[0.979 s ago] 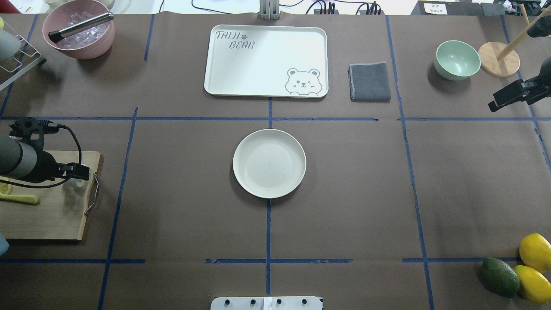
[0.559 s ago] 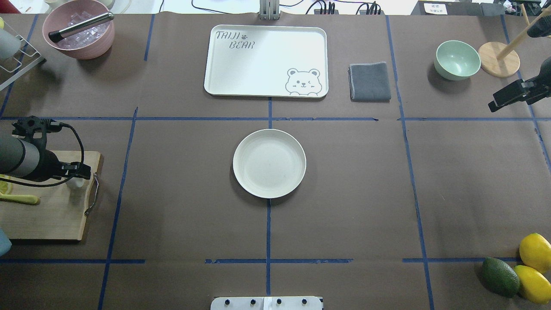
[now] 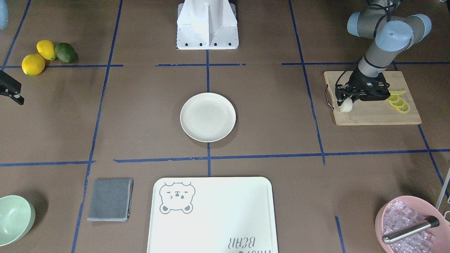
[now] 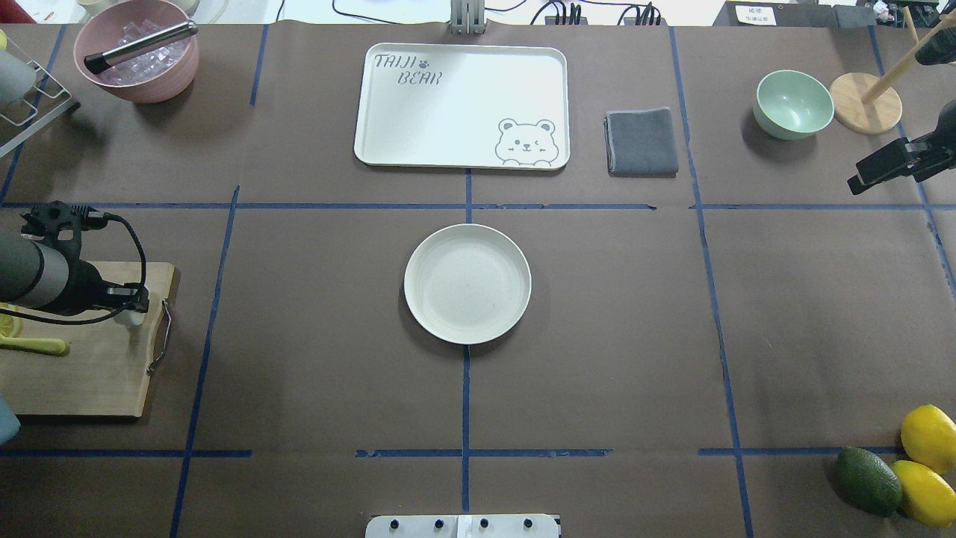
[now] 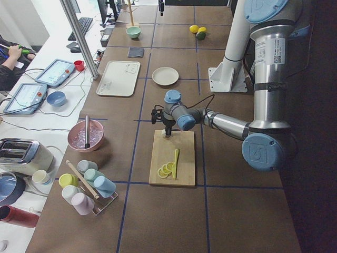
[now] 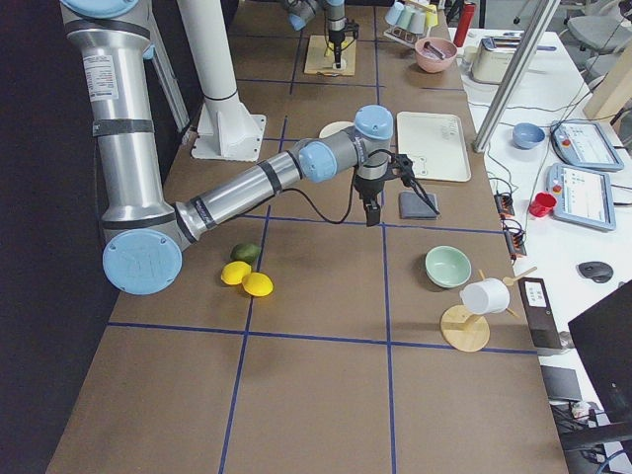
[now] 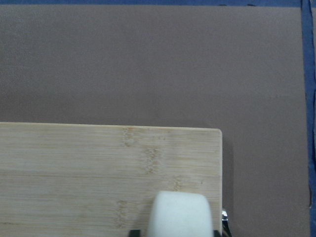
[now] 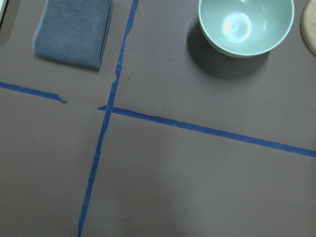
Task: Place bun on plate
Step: 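Grasp the small white bun on the cutting board with the left gripper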
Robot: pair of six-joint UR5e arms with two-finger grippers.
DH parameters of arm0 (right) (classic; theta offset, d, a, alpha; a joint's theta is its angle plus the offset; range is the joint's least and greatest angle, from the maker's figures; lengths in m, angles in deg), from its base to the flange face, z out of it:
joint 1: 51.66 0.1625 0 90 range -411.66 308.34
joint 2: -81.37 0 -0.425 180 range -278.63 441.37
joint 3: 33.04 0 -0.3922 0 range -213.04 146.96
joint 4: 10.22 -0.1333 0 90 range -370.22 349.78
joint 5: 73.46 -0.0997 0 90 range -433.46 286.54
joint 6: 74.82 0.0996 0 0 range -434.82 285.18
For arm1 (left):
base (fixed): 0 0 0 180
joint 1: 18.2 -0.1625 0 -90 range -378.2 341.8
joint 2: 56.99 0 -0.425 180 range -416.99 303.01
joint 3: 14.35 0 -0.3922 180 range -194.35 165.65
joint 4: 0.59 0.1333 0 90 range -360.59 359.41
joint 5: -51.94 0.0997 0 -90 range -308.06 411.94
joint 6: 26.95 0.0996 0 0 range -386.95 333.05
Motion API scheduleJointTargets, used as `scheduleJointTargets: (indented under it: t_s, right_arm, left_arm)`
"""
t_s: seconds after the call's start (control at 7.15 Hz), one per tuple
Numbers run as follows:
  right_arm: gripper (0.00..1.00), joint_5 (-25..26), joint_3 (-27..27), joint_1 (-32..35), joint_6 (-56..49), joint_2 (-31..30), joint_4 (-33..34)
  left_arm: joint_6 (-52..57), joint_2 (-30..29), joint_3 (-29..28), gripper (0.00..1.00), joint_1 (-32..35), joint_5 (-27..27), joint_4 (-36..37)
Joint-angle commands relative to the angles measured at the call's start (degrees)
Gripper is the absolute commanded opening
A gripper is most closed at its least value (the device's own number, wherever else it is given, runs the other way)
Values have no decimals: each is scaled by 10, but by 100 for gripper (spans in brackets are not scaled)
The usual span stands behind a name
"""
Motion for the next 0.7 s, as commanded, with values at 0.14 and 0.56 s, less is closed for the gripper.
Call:
scheduleJointTargets:
  t_s: [0.14,0.56]
  right_arm:
    - [100,0,-1,-1,0,0,0]
    - [100,0,-1,0,0,-1,0]
  left_arm:
    - [2,2,5,34,1,0,1]
    - [7,7,30,33,4,-11,11]
